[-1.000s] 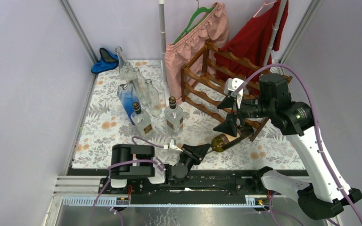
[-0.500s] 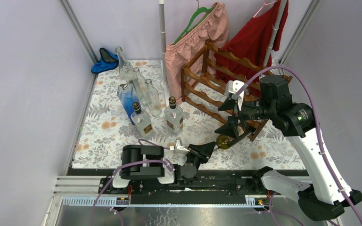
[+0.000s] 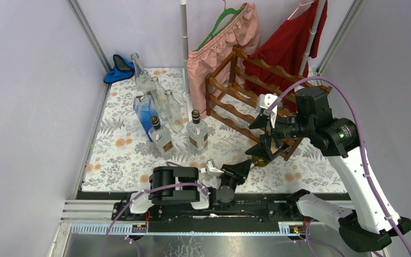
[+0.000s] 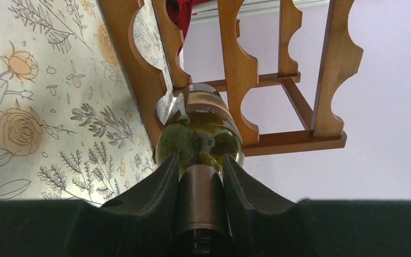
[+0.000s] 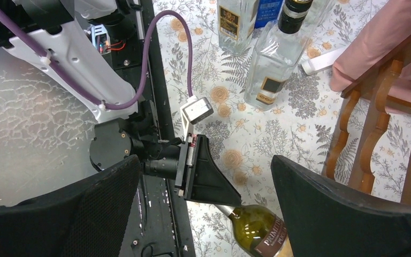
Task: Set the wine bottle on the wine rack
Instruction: Place the wine bottle in the wine rack.
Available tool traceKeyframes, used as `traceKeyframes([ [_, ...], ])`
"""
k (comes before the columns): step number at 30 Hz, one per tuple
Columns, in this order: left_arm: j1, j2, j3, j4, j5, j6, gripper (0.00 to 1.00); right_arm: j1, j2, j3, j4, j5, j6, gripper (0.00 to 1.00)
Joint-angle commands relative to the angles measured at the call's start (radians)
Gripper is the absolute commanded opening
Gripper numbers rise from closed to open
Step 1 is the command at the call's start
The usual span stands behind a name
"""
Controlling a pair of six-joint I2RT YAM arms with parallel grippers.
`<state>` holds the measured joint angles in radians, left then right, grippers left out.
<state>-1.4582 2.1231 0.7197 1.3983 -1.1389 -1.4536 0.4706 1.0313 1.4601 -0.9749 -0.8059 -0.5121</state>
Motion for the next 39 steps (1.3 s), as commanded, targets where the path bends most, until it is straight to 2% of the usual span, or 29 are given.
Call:
traceKeyframes([
  [1, 0.009, 0.026, 0.096, 0.203, -0.073, -0.028, 0.00, -0.004, -0.015, 0.032, -0.024, -0.026, -0.016, 1.00],
  [11, 0.032, 0.123, 0.227, 0.202, -0.099, -0.043, 0.00, -0.004, -0.019, 0.032, -0.054, -0.019, -0.039, 1.00],
  [12, 0.033, 0.131, 0.239, 0.200, -0.108, -0.038, 0.05, -0.005, -0.018, 0.032, -0.058, -0.019, -0.042, 1.00],
  [13, 0.033, 0.141, 0.252, 0.200, -0.119, -0.032, 0.07, -0.004, -0.018, 0.033, -0.061, -0.019, -0.045, 1.00],
  [16, 0.036, 0.167, 0.278, 0.200, -0.130, -0.043, 0.00, -0.005, -0.013, 0.036, -0.068, -0.018, -0.052, 1.00],
  [26, 0.060, 0.235, 0.358, 0.197, -0.106, -0.066, 0.00, -0.005, -0.001, 0.027, -0.078, -0.016, -0.067, 1.00],
  [39, 0.085, 0.332, 0.531, 0.161, -0.122, -0.027, 0.00, -0.005, 0.009, 0.031, -0.103, -0.014, -0.086, 1.00],
])
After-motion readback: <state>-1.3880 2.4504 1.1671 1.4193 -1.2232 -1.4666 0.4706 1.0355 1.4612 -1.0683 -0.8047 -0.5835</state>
